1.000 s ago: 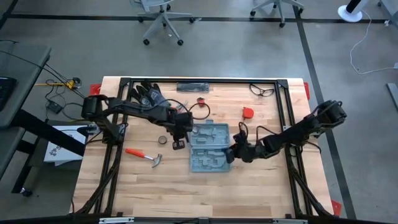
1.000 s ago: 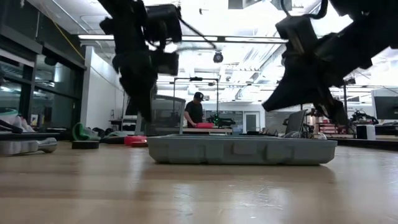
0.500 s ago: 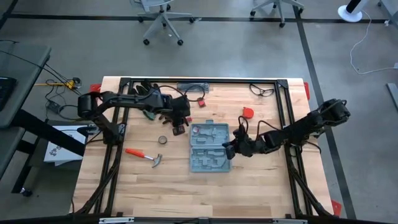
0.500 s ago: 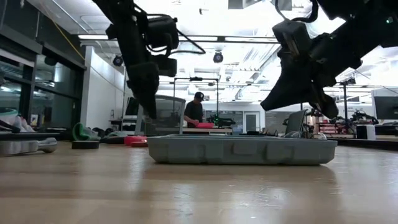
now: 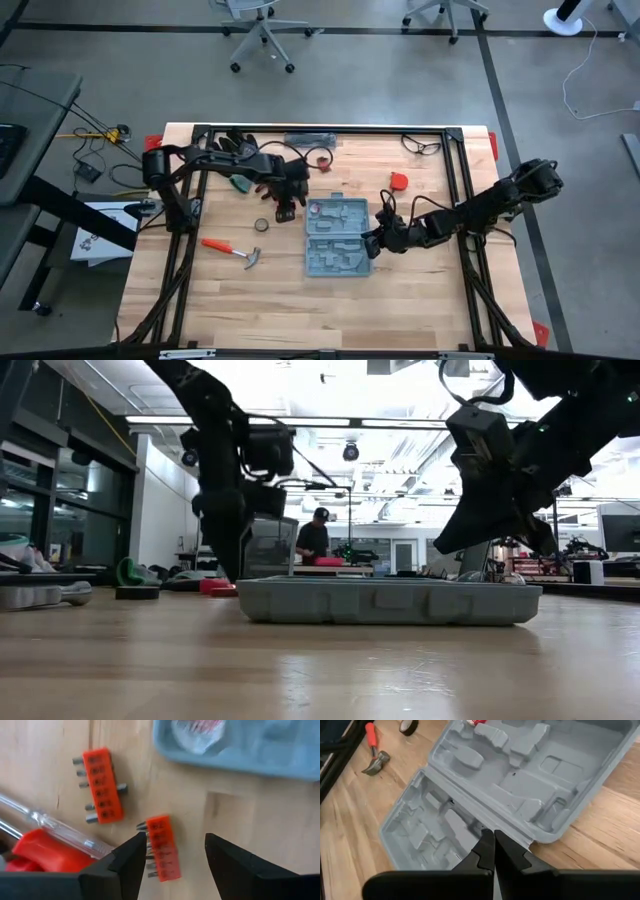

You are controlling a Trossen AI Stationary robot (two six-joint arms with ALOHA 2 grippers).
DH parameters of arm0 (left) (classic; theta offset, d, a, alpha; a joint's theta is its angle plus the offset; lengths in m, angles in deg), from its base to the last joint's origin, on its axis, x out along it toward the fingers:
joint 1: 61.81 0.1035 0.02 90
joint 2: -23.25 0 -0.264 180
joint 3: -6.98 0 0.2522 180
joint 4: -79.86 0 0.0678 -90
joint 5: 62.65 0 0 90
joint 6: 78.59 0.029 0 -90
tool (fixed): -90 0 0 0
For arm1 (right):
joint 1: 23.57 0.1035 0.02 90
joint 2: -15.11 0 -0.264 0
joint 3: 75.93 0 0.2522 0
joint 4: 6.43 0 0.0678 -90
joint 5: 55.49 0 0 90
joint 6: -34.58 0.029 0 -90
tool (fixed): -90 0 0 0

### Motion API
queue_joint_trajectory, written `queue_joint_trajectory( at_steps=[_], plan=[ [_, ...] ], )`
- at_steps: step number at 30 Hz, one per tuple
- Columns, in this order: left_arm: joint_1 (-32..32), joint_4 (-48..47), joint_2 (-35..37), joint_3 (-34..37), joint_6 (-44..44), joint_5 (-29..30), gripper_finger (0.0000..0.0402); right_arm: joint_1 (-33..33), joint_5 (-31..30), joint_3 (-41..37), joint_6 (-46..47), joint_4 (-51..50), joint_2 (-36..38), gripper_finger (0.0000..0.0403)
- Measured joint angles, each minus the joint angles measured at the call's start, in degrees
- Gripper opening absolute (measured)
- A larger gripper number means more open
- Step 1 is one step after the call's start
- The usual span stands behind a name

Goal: Prefit tool cases
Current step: Put the bottom screwdriver bit set into the gray prefit tool case

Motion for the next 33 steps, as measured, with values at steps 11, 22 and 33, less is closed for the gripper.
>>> queue_joint_trajectory(
  at_steps=[11, 22, 33],
  plan=[
    [0.2, -0.5, -3.4, -0.18, -1.84, 1.57, 0.0189, 0.92, 0.04, 0.0, 0.0, -0.38, 0.0, 0.0],
    [0.35, -1.15, -3.38, -0.15, -3.99, 1.02, 0.0188, 1.69, 0.11, -0.02, 0.03, -1.6, -0.02, 0.0],
    [1.4, -1.37, -3.43, -0.09, -4.6, -1.92, 0.0188, 1.69, 0.09, -0.02, 0.02, -1.6, -0.02, 0.0]
  ],
)
